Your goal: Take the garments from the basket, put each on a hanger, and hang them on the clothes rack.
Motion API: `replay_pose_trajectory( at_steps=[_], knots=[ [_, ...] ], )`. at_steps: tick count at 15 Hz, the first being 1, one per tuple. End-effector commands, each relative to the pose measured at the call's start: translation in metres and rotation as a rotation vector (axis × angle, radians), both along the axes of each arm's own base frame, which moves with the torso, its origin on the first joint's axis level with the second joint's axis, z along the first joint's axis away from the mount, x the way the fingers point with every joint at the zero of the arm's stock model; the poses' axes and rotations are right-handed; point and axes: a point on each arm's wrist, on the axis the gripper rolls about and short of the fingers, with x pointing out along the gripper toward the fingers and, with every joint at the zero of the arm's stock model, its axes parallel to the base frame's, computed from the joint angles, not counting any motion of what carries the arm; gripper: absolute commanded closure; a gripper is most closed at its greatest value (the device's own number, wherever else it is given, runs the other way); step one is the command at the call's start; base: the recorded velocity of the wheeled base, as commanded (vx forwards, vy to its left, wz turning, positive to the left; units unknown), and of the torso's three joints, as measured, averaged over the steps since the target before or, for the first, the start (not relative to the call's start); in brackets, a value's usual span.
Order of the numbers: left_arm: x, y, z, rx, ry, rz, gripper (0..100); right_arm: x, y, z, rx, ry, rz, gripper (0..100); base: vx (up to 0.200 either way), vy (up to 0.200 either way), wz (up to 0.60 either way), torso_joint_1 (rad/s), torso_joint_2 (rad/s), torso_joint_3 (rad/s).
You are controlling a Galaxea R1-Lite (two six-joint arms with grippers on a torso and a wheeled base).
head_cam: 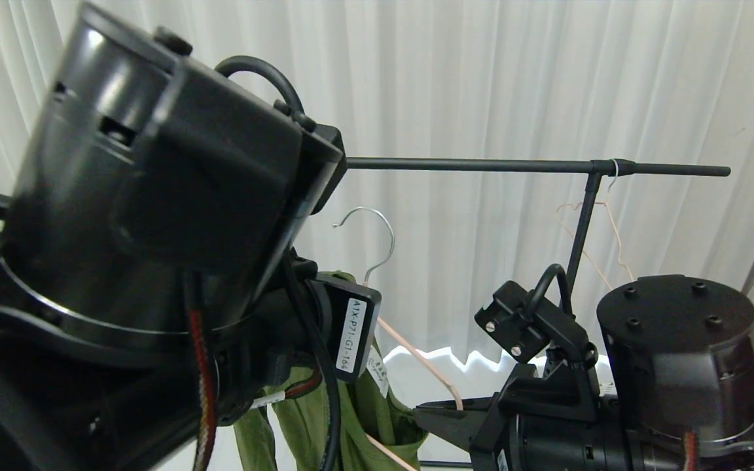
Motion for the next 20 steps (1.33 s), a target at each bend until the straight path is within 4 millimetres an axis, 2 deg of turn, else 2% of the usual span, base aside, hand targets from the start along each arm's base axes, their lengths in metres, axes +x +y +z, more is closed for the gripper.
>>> replay_pose_trajectory(
  at_steps=[1,4,7,9,19,20],
  knots=[
    [-0.004,0.0,0.003,-0.011,-0.004,-0.013,100,0.001,0.003,-0.002,-0.003,0.003,0.0,100,0.0,0.0,0.0,0.0,0.0,0.0],
    [-0.01,0.007,0.004,-0.022,-0.001,-0.031,100,0.001,0.002,-0.002,0.0,0.005,-0.007,100,0.0,0.0,0.0,0.0,0.0,0.0],
    [-0.018,0.025,-0.005,0.002,0.013,-0.026,100,0.006,-0.001,0.004,0.048,-0.011,-0.074,100,0.0,0.0,0.0,0.0,0.0,0.0],
    [-0.021,0.03,-0.007,0.003,0.013,-0.024,100,0.007,-0.002,0.008,0.072,-0.021,-0.104,100,0.0,0.0,0.0,0.0,0.0,0.0],
    [-0.017,0.036,-0.015,0.035,0.017,0.013,100,-0.001,-0.024,0.036,0.167,-0.083,-0.141,100,0.0,0.0,0.0,0.0,0.0,0.0],
    [-0.017,0.036,-0.015,0.038,0.016,0.017,0,-0.001,-0.025,0.038,0.173,-0.088,-0.142,100,0.0,0.0,0.0,0.0,0.0,0.0]
  ],
)
